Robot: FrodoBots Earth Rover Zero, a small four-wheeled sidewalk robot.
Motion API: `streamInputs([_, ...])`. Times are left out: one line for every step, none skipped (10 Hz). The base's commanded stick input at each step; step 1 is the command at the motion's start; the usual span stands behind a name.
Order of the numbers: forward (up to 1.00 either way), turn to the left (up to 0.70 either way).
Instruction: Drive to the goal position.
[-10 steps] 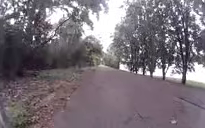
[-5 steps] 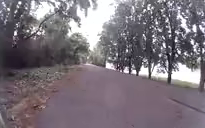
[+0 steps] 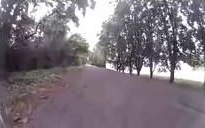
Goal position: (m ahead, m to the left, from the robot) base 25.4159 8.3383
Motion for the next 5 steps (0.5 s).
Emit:
streamInputs([0.70, 0.00])
streamInputs([0.70, 0.00])
streamInputs([0.70, 0.00])
streamInputs([0.70, 0.00])
streamInputs([0.70, 0.00])
